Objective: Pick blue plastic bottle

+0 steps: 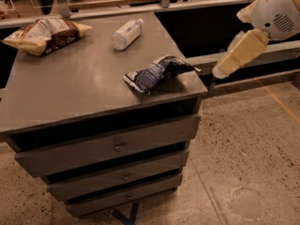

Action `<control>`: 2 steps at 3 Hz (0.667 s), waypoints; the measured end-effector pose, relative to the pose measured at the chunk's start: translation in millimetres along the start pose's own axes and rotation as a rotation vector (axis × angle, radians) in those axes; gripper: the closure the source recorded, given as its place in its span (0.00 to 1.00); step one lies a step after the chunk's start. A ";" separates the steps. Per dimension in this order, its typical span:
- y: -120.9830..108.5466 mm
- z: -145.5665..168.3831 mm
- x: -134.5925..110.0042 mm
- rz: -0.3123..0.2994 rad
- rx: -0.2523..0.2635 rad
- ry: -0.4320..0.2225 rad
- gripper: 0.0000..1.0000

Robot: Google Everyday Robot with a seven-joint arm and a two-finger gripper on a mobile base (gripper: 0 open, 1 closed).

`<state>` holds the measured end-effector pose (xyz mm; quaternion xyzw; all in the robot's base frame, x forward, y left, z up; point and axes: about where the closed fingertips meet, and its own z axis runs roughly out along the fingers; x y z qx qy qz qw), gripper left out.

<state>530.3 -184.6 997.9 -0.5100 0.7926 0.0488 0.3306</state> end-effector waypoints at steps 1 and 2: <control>-26.6 32.6 -33.4 0.108 0.010 -0.166 0.00; -40.6 65.5 -74.5 0.206 0.052 -0.251 0.00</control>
Offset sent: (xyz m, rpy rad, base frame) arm 0.1349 0.1063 -0.0048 0.4108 -0.0900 -0.2834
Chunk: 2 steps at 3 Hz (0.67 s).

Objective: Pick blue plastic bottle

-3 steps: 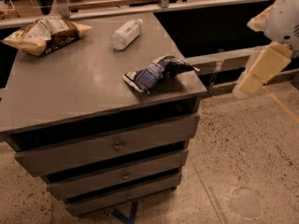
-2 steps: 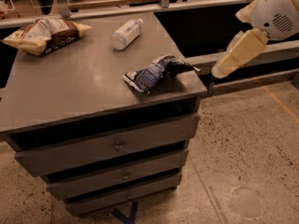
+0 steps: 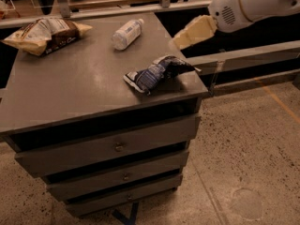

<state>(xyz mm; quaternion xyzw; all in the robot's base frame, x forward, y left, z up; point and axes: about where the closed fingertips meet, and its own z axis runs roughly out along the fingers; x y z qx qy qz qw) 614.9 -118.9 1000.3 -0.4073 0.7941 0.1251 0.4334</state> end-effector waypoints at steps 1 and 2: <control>1.7 40.9 -23.2 0.099 0.055 -0.046 0.00; 9.2 76.1 -36.2 0.162 0.122 -0.075 0.00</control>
Offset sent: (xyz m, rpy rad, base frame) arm 0.0715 0.0987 -0.0423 0.1532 -0.0419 -0.2946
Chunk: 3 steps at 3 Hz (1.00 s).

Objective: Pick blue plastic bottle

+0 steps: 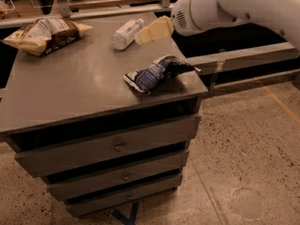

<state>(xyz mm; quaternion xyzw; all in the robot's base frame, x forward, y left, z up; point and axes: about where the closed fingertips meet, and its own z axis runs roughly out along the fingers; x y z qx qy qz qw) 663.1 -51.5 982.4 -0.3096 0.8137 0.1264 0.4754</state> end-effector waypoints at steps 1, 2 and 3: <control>-0.6 3.1 -2.4 0.043 0.013 -0.013 0.00; -0.2 3.0 -2.4 0.042 0.012 -0.012 0.00; 2.9 10.5 3.0 0.077 0.046 -0.022 0.00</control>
Offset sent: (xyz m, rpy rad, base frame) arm 0.0042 0.0020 -0.0001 0.0329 0.0040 -0.0336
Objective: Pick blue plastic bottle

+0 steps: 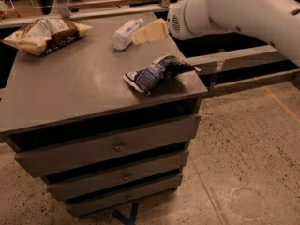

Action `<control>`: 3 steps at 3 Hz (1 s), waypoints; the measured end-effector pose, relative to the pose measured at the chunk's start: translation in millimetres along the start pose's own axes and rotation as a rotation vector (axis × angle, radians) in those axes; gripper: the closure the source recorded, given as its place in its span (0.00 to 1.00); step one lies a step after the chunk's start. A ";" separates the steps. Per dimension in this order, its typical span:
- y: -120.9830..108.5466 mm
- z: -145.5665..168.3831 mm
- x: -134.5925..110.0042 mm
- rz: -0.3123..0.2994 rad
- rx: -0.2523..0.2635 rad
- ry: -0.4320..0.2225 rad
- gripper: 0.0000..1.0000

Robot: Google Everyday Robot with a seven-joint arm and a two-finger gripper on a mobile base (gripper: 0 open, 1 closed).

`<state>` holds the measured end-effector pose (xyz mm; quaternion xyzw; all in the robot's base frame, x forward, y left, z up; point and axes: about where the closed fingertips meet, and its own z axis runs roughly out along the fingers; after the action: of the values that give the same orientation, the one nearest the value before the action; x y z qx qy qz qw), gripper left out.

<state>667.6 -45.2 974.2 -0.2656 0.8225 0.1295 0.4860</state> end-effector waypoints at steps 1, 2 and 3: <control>13.9 31.3 9.2 0.040 0.035 -0.039 0.00; 19.0 60.8 11.8 0.064 0.060 -0.087 0.00; 16.3 83.5 13.4 0.046 0.096 -0.105 0.00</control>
Offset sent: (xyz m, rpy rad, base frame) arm 0.0552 0.0775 -0.0724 0.1399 -0.0975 -0.1442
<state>714.2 3.4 920.6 -0.2160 0.8069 0.1147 0.5377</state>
